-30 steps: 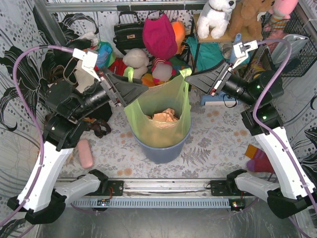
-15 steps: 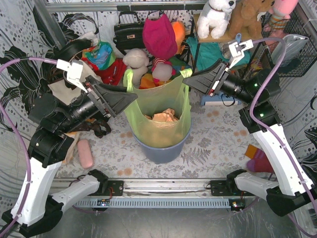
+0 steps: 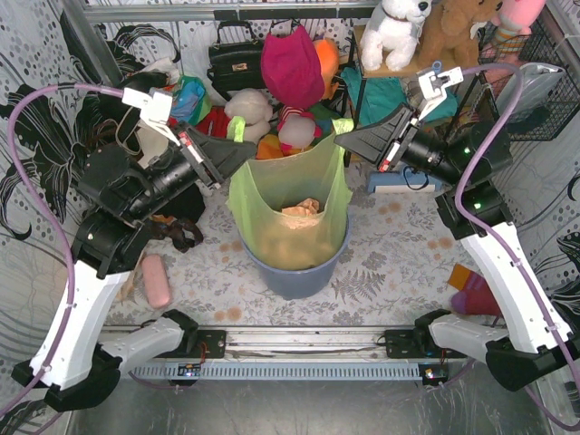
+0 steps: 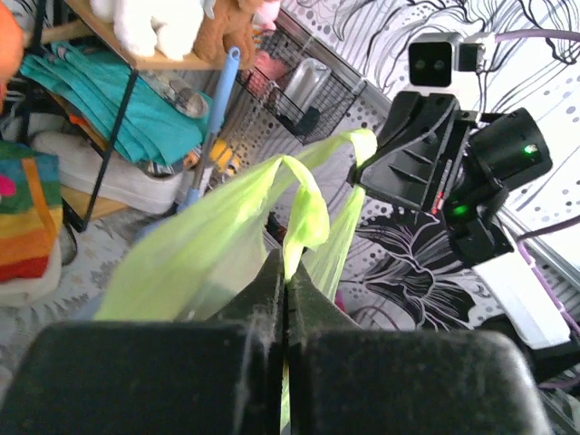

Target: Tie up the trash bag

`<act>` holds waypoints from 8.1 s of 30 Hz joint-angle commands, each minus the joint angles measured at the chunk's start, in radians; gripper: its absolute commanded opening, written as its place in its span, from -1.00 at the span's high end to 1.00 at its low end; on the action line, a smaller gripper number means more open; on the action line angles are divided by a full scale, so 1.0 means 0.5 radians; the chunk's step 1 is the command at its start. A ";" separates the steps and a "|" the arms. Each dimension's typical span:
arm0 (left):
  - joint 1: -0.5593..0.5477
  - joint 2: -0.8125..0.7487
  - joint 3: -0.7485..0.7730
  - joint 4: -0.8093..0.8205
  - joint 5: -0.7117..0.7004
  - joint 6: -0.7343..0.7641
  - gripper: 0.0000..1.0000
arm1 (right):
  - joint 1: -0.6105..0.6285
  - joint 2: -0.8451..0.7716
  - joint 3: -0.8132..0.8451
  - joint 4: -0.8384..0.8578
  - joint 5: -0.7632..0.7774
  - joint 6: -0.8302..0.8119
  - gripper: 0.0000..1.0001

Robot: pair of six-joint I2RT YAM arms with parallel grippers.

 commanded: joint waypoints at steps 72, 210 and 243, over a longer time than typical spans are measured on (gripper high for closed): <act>0.016 0.334 0.343 0.160 -0.116 0.240 -0.44 | 0.006 -0.015 -0.033 0.008 0.303 0.064 -0.22; -1.057 0.632 -0.319 1.667 -0.887 1.445 -0.68 | 0.009 0.202 1.078 -1.270 0.291 -0.498 1.00; -0.569 0.919 0.029 1.826 0.309 0.818 -0.15 | 0.008 0.176 1.035 -1.290 0.243 -0.505 1.00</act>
